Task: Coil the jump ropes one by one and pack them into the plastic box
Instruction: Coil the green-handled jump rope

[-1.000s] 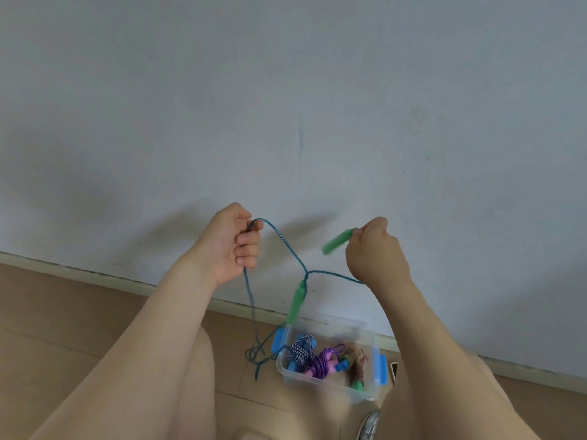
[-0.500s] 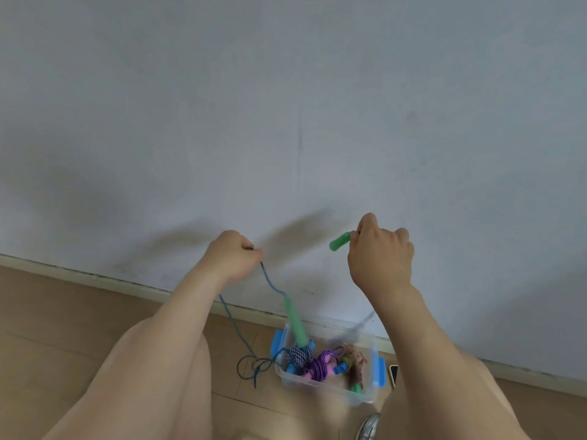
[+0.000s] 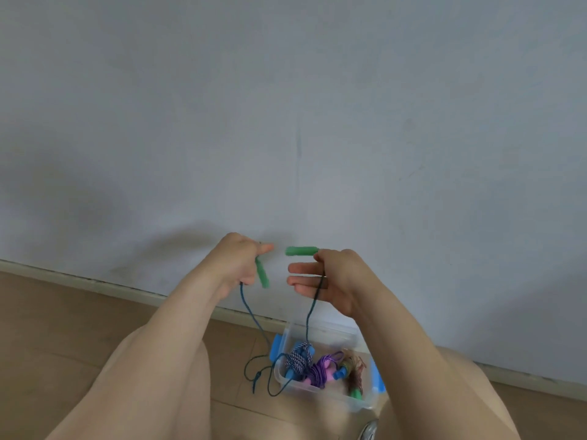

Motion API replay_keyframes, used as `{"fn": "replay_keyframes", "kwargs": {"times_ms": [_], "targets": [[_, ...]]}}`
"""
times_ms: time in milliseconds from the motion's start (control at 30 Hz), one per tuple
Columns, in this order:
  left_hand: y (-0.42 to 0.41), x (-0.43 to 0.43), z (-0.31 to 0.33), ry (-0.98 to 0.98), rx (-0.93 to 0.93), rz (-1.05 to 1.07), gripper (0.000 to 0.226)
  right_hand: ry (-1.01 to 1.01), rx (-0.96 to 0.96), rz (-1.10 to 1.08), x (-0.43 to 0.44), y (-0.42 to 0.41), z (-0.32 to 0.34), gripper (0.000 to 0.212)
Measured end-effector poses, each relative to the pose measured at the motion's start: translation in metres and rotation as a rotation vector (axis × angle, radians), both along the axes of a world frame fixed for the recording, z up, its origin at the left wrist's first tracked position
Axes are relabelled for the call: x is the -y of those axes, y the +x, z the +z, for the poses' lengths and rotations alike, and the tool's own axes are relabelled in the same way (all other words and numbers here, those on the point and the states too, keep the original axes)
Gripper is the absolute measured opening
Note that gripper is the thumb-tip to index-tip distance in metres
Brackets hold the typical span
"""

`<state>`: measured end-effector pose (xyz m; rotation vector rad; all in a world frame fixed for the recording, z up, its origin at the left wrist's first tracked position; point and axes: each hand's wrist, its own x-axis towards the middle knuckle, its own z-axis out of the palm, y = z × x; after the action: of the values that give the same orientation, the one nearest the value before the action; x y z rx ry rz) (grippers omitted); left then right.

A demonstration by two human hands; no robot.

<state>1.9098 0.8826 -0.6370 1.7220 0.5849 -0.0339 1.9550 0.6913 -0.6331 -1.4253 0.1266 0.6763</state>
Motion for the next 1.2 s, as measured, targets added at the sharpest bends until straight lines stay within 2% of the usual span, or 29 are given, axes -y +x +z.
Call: {"fn": "replay_keyframes", "kwargs": {"times_ms": [133, 233, 367, 433, 500, 567, 633, 700, 800, 900, 967, 1033, 1200], "targets": [[-0.007, 0.013, 0.013, -0.181, 0.07, -0.161, 0.03, 0.007, -0.029, -0.014, -0.011, 0.0, -0.011, 0.032], [-0.014, 0.021, 0.018, -0.17, 0.055, -0.313, 0.022, 0.043, -0.026, -0.059, -0.013, 0.003, -0.012, 0.02], [-0.018, 0.024, 0.017, -0.102, 0.036, -0.503, 0.024, -0.021, 0.105, -0.088, -0.013, 0.007, -0.011, 0.015], [-0.017, 0.026, 0.014, 0.006, 0.058, -0.465, 0.018, -0.086, 0.23, -0.051, -0.012, 0.005, -0.008, 0.018], [-0.012, 0.023, 0.008, 0.165, 0.11, -0.292, 0.014, -0.185, 0.377, 0.009, -0.009, 0.002, -0.002, 0.023], [-0.009, 0.016, 0.001, 0.385, 0.199, -0.191, 0.034, -0.29, 0.486, 0.111, -0.004, 0.0, 0.004, 0.022], [-0.01, 0.014, -0.003, 0.536, 0.287, -0.26, 0.06, -0.323, 0.535, 0.224, 0.002, -0.002, 0.013, 0.018], [-0.011, 0.016, -0.004, 0.605, 0.342, -0.343, 0.073, -0.294, 0.561, 0.324, 0.007, -0.004, 0.023, 0.016], [-0.008, 0.019, -0.008, 0.706, 0.367, -0.416, 0.058, -0.224, 0.532, 0.397, 0.014, -0.007, 0.032, 0.016], [-0.006, 0.021, -0.007, 0.574, 0.41, -0.482, 0.017, -0.201, 0.579, 0.365, 0.018, -0.008, 0.035, 0.013], [-0.007, 0.023, -0.002, 0.385, 0.366, -0.525, 0.008, -0.246, 0.672, 0.28, 0.021, -0.005, 0.032, 0.022], [-0.009, 0.025, 0.002, 0.232, 0.315, -0.552, 0.01, -0.267, 0.796, 0.196, 0.025, 0.0, 0.027, 0.034], [-0.014, 0.028, 0.007, -0.038, 0.233, -0.515, 0.033, -0.421, 1.05, 0.159, 0.029, 0.009, 0.014, 0.025]]}}
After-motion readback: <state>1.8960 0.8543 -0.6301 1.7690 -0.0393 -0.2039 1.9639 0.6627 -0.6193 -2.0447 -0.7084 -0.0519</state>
